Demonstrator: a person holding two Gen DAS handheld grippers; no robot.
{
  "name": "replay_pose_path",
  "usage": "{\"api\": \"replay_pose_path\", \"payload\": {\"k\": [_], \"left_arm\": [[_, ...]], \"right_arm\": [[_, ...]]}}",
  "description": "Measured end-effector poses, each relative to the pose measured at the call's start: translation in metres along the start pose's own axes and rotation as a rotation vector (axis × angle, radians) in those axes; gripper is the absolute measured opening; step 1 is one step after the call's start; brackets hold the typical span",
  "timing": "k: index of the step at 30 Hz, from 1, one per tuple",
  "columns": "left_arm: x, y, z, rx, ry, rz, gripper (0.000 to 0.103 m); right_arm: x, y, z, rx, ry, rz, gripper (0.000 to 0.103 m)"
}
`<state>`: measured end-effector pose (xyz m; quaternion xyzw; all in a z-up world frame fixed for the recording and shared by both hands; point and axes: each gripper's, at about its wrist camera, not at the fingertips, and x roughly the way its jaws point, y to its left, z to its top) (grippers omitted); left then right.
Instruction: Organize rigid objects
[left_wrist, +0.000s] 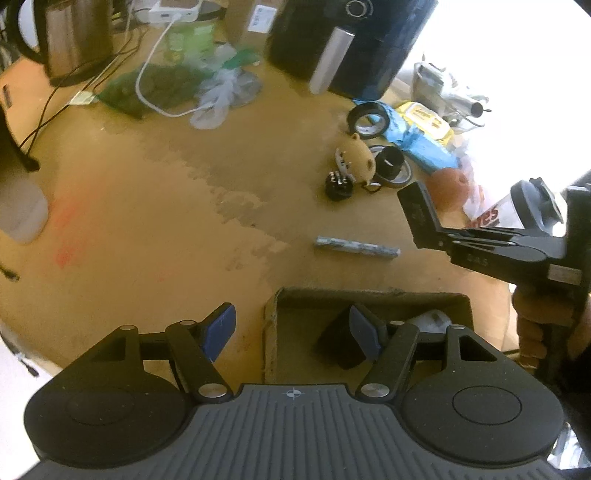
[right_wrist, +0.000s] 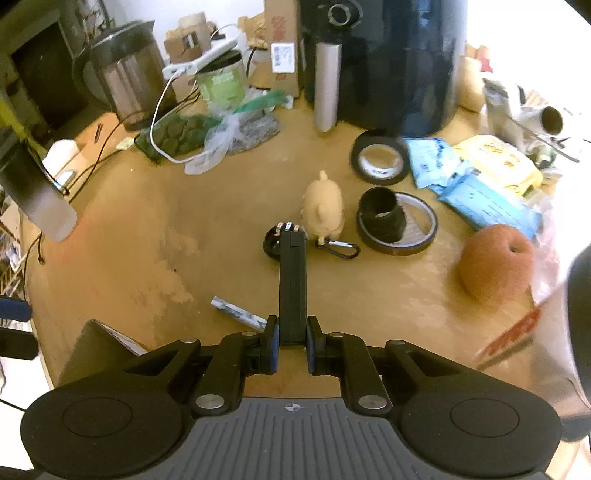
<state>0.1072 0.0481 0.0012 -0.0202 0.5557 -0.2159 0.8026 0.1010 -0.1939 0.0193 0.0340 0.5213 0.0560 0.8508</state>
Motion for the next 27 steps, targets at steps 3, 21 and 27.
{"api": "replay_pose_path", "payload": {"k": [3,21,27], "left_arm": [[0.004,-0.005,0.006,0.024,0.002,-0.003,0.068],[0.037,-0.034,0.039,0.177,0.005,-0.031,0.068],[0.058,-0.046,0.048,0.256,0.021,-0.044,0.068]], "right_arm": [[-0.011,-0.002,-0.003,0.018,-0.016,0.0,0.017],[-0.056,-0.013,-0.026,0.118,-0.07,-0.033,0.017],[-0.068,-0.016,-0.028,0.151,-0.09,-0.055,0.017]]}}
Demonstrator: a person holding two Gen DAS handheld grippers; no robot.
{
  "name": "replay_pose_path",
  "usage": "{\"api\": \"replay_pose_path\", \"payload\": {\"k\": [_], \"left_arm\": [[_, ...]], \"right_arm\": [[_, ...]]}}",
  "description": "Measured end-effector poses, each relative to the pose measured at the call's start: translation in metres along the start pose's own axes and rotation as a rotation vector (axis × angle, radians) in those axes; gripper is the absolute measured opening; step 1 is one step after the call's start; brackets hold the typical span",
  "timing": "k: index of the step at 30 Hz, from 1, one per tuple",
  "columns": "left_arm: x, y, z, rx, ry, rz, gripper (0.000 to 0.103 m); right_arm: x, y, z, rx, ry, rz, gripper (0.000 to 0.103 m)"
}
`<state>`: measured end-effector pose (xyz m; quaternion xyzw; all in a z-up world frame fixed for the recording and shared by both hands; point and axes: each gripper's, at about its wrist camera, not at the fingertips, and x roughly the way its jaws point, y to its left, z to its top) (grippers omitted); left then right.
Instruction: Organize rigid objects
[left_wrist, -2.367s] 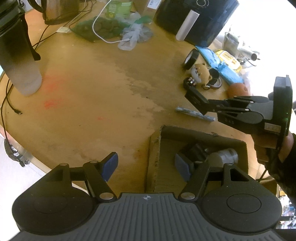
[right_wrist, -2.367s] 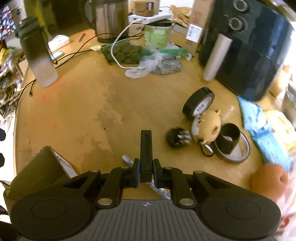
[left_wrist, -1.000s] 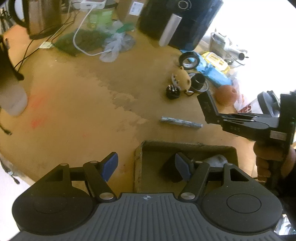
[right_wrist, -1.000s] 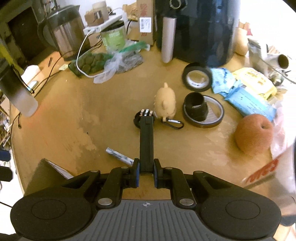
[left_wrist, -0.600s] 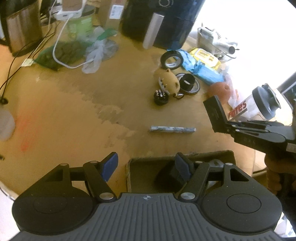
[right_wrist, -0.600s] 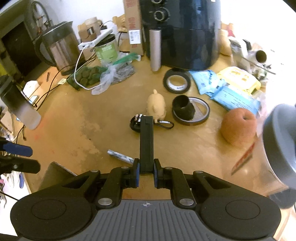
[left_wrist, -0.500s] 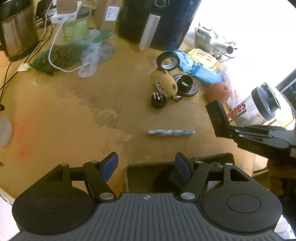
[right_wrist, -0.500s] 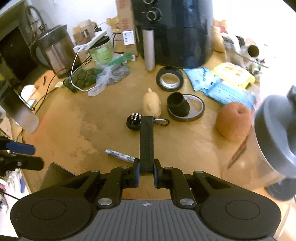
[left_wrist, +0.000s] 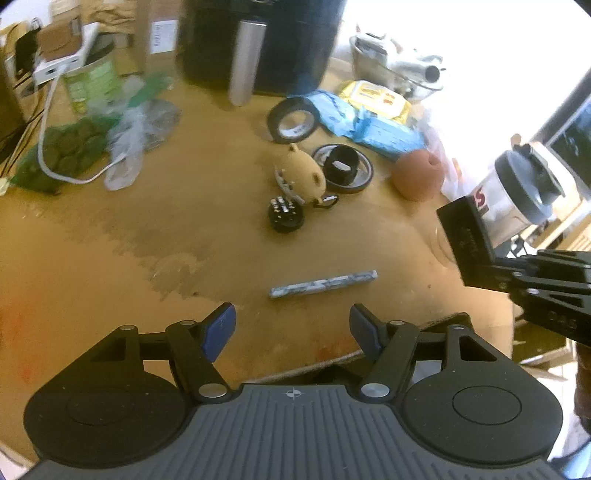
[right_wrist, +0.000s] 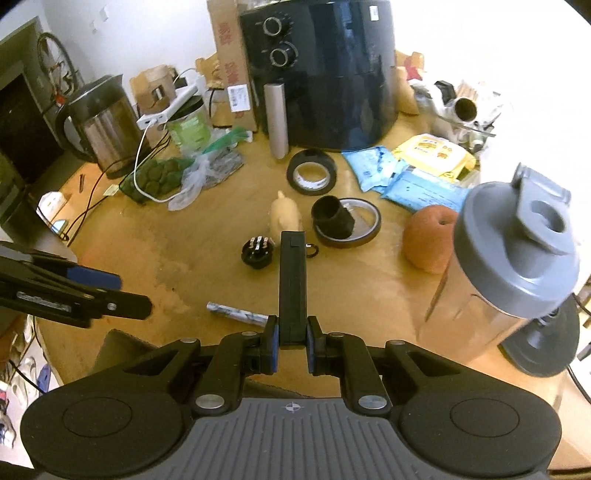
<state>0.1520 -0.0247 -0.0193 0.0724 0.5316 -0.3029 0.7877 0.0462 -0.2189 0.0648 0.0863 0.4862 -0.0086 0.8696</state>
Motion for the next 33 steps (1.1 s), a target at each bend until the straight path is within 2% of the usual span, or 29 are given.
{"api": "replay_pose_path", "payload": {"k": [10,22,25,28,29,30,33], "left_arm": [[0.044,-0.016,0.014,0.121,0.052,-0.028,0.067],[0.101,-0.044,0.019,0.269,0.142,-0.002,0.066],[0.109,-0.048,0.018,0.299,0.158,0.009,0.057],[0.115,-0.049,0.018,0.324,0.164,0.011,0.042],[0.115,-0.051,0.017,0.341,0.158,0.02,0.034],[0.115,-0.052,0.017,0.361,0.151,0.031,0.021],[0.114,-0.049,0.02,0.377,0.151,0.026,0.016]], "right_arm": [[-0.018,-0.019,-0.018,0.099,-0.01,-0.028,0.017],[-0.035,-0.039,-0.042,0.22,-0.011,-0.061,0.017],[-0.038,-0.042,-0.046,0.241,-0.011,-0.075,0.017],[-0.042,-0.045,-0.05,0.26,-0.015,-0.084,0.017],[-0.043,-0.046,-0.05,0.266,-0.015,-0.087,0.017],[-0.043,-0.047,-0.051,0.271,-0.016,-0.088,0.017],[-0.044,-0.048,-0.053,0.281,-0.019,-0.091,0.017]]}}
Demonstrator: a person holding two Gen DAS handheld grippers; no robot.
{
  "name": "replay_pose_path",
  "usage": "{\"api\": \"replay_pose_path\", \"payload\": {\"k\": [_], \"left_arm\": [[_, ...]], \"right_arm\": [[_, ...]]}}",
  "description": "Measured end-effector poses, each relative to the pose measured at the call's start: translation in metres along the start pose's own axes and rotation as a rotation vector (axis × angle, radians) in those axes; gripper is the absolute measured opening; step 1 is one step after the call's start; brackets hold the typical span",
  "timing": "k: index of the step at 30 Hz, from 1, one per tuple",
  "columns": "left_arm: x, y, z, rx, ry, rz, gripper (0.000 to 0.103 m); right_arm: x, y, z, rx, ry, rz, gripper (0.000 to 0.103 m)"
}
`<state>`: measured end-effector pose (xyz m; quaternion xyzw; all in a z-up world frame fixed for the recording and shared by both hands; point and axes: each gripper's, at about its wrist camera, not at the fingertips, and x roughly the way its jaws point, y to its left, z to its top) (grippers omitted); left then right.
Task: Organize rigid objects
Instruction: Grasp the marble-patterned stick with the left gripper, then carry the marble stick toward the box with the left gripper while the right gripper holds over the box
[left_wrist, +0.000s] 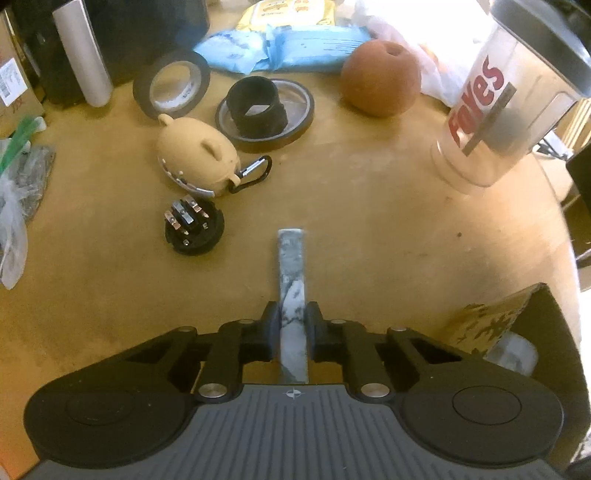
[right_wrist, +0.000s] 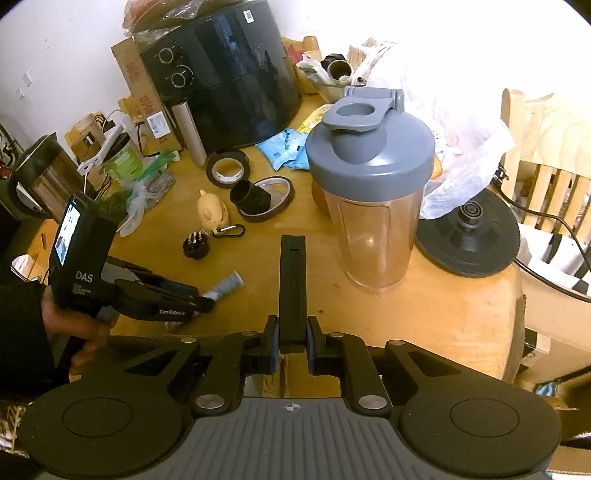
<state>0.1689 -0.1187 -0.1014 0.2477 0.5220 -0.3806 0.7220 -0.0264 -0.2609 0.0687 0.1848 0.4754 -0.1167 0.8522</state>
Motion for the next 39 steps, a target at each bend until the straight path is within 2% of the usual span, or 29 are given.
{"api": "replay_pose_path", "payload": {"k": [6,20,39], "left_arm": [[-0.005,0.005,0.003,-0.006,-0.011,-0.02,0.016],[-0.054,0.005,0.007,-0.043,-0.106,-0.01,0.016],[-0.119,0.009,-0.03,-0.161,-0.194,0.033,0.016]], "right_arm": [[0.001,0.001,-0.001,-0.001,0.001,0.009,0.017],[0.008,0.009,-0.002,-0.011,0.031,0.05,0.017],[0.021,0.041,0.003,-0.127,0.056,0.169,0.017]]}}
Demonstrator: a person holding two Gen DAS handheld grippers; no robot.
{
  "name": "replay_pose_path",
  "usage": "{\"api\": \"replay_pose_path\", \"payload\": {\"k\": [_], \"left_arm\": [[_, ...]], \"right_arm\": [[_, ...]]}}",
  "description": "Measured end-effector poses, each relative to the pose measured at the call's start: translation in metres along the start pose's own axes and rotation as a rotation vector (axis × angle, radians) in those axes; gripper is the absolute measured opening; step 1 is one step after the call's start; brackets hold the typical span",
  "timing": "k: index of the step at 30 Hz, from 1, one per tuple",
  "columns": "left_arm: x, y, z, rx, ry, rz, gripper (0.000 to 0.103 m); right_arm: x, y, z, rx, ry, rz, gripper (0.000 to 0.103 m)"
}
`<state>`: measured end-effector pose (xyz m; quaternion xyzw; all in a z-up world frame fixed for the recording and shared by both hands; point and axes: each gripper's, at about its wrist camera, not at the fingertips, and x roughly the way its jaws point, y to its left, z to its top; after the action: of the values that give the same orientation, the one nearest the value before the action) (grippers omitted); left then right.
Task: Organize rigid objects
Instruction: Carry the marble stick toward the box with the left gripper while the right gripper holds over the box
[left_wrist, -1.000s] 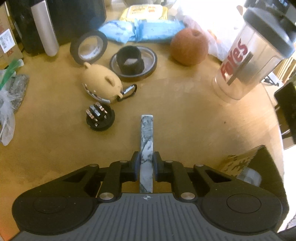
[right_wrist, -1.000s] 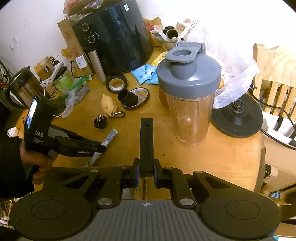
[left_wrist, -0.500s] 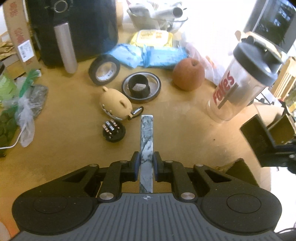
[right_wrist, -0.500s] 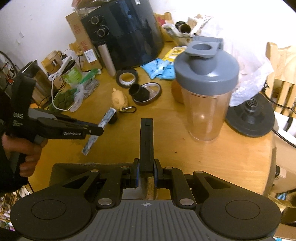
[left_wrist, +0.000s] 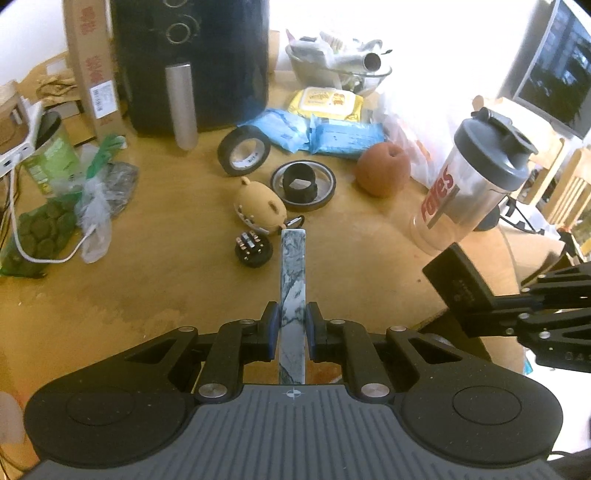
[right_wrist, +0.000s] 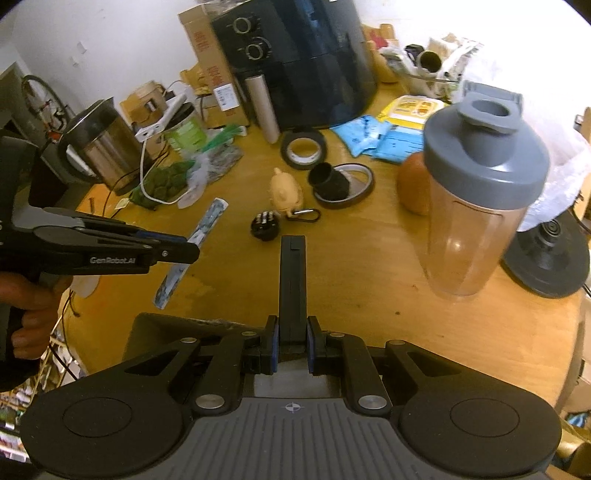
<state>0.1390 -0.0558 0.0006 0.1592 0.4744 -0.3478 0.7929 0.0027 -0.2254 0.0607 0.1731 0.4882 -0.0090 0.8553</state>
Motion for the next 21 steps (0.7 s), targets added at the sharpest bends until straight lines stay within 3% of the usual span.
{"api": "replay_pose_path", "payload": {"k": [21], "left_arm": [[-0.041,-0.012,-0.056,-0.152,0.033,0.012,0.016]], "right_arm": [[-0.004,0.018,-0.012,-0.082,0.026,0.087,0.017]]}}
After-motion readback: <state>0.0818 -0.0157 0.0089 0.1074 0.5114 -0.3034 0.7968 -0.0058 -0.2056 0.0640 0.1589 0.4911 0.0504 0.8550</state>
